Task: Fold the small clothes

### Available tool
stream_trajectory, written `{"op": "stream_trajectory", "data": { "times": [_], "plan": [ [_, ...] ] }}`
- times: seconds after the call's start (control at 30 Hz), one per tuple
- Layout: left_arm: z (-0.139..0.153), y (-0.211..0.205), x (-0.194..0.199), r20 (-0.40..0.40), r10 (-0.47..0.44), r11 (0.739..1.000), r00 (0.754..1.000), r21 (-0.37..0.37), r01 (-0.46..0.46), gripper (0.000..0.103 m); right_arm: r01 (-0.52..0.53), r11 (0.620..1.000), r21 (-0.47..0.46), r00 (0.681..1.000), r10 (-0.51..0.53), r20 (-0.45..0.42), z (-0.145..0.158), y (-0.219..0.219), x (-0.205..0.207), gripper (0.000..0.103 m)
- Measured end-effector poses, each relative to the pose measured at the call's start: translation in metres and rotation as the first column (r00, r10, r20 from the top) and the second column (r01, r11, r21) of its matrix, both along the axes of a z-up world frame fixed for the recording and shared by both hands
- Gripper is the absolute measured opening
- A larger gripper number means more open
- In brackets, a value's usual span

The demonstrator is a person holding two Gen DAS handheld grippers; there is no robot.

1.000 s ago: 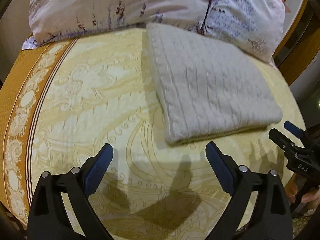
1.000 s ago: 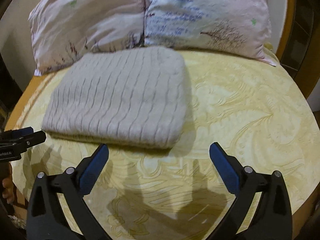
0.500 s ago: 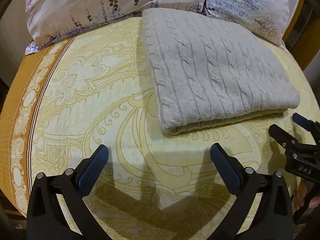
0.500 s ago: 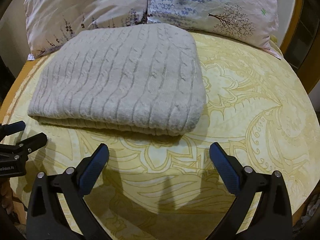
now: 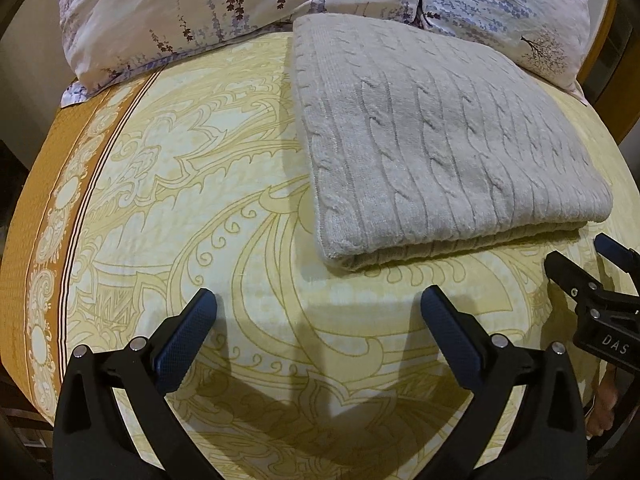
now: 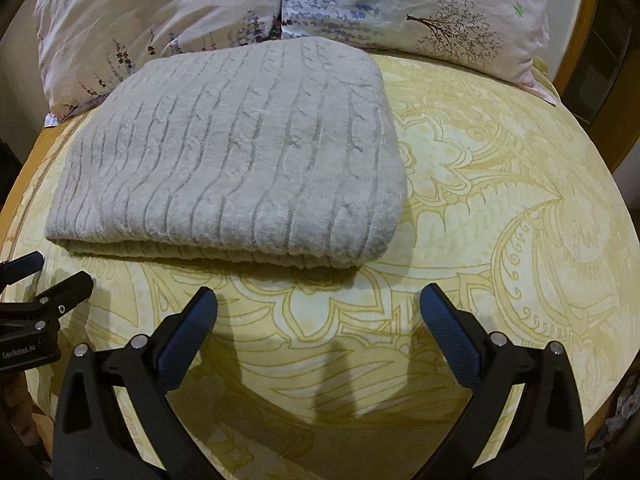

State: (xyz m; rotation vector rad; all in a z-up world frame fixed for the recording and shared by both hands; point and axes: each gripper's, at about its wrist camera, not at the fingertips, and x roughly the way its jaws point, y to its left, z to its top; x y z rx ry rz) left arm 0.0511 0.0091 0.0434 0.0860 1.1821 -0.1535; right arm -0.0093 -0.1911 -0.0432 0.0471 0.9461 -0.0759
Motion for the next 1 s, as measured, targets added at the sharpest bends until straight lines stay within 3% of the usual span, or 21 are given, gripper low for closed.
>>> {"op": "stream_trajectory", "data": {
  "times": [1.0],
  "plan": [
    [-0.0005,0.0000,0.0009,-0.001,-0.004,1.000,1.000,0.002,0.004,0.102,0.011,1.000,-0.005,1.000,-0.011,0.000,-0.0005,0.0008,-0.0005,0.101]
  ]
}}
